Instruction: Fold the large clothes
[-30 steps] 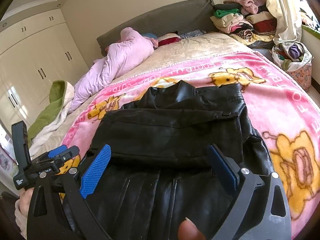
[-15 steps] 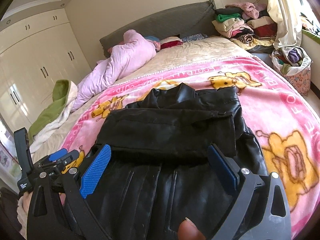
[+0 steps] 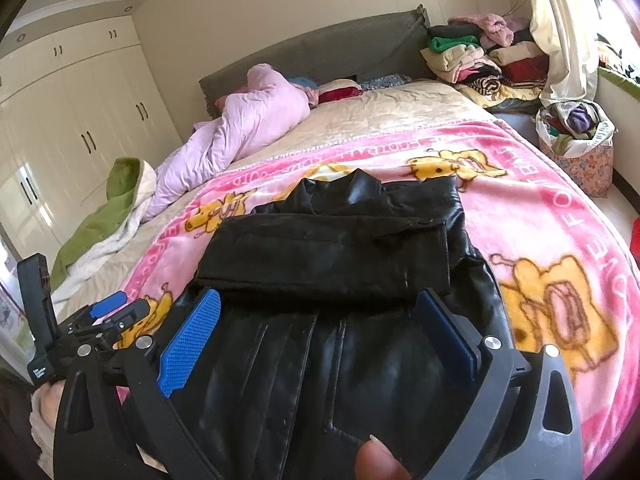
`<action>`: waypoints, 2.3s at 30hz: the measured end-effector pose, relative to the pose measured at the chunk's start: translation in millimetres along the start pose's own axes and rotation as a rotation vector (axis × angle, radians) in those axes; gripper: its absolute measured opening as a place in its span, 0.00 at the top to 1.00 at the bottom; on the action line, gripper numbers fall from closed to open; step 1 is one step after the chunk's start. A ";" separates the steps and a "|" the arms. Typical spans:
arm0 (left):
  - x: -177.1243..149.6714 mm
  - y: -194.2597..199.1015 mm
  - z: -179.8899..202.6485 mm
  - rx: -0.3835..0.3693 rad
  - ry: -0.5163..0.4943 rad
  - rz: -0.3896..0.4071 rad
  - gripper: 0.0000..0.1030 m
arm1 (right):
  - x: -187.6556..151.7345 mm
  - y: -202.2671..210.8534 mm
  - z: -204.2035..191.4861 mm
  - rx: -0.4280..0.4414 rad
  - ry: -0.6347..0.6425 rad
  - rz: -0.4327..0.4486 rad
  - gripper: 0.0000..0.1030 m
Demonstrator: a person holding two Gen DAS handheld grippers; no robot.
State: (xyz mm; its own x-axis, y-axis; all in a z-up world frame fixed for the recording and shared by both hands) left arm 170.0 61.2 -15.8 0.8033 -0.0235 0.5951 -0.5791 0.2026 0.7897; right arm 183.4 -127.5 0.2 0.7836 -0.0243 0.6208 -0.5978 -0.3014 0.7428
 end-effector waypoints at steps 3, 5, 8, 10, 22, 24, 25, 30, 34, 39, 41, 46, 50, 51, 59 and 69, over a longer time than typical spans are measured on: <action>-5.1 4.3 0.3 -0.005 0.002 -0.004 0.09 | -3.7 4.6 3.0 -0.003 -0.003 0.001 0.05; -8.5 7.4 -0.4 -0.002 0.004 -0.005 0.09 | -7.2 8.2 5.4 -0.001 -0.006 0.000 0.05; -13.6 10.8 -1.0 -0.004 0.007 -0.010 0.09 | -10.1 10.5 7.2 -0.002 -0.008 -0.001 0.05; -18.4 11.9 -4.0 -0.001 0.014 -0.019 0.09 | -14.2 12.9 9.8 -0.001 -0.009 -0.003 0.05; -48.7 8.0 -38.4 0.044 0.092 -0.094 0.09 | -37.0 14.5 29.9 0.002 -0.023 -0.032 0.05; -53.6 6.9 -41.7 0.045 0.100 -0.105 0.09 | -40.0 14.4 33.7 0.002 -0.028 -0.036 0.05; -56.0 6.4 -43.6 0.045 0.105 -0.112 0.09 | -41.8 14.0 36.5 0.001 -0.033 -0.039 0.05; -65.0 5.0 -47.7 0.037 0.111 -0.145 0.09 | -50.1 13.3 46.2 -0.003 -0.044 -0.061 0.05; -75.0 -2.6 -54.6 0.012 0.134 -0.199 0.09 | -61.2 7.9 53.0 -0.021 -0.036 -0.100 0.05; -90.1 -16.8 -51.1 -0.030 0.101 -0.309 0.09 | -74.5 4.6 60.1 -0.027 -0.037 -0.121 0.05; -94.7 -19.4 -50.2 -0.039 0.090 -0.337 0.09 | -79.0 4.5 63.5 -0.027 -0.039 -0.125 0.05; -105.6 -25.4 -46.1 -0.072 0.066 -0.404 0.09 | -90.6 4.5 71.6 -0.035 -0.050 -0.139 0.05; -111.0 -31.0 -45.5 -0.098 0.069 -0.445 0.09 | -98.9 7.7 79.5 -0.042 -0.060 -0.145 0.05; -112.2 -31.7 -45.9 -0.101 0.072 -0.451 0.09 | -100.7 8.5 81.6 -0.043 -0.063 -0.148 0.05; -122.8 -37.9 -50.6 -0.127 0.081 -0.515 0.09 | -121.0 5.6 97.2 -0.030 -0.088 -0.213 0.05; -133.3 -47.1 -47.8 -0.142 0.062 -0.583 0.09 | -142.5 -9.9 103.9 -0.018 -0.062 -0.302 0.05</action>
State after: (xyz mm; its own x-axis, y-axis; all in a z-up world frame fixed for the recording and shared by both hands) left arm 96.9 101.6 -139.4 0.9919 -0.1139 0.0564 -0.0195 0.3018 0.9532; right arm 95.3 -220.1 -121.6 0.9348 0.0061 0.3551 -0.3385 -0.2871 0.8961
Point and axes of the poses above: each gripper's, at about its wrist camera, not at the fingertips, and y roughly against the way its jaws point, z to its right, x to its top, the point moved 9 cm from there along -y, roughly the way its jaws point, and after that the axes turned 15 degrees about -z, right-handed, at the moved point
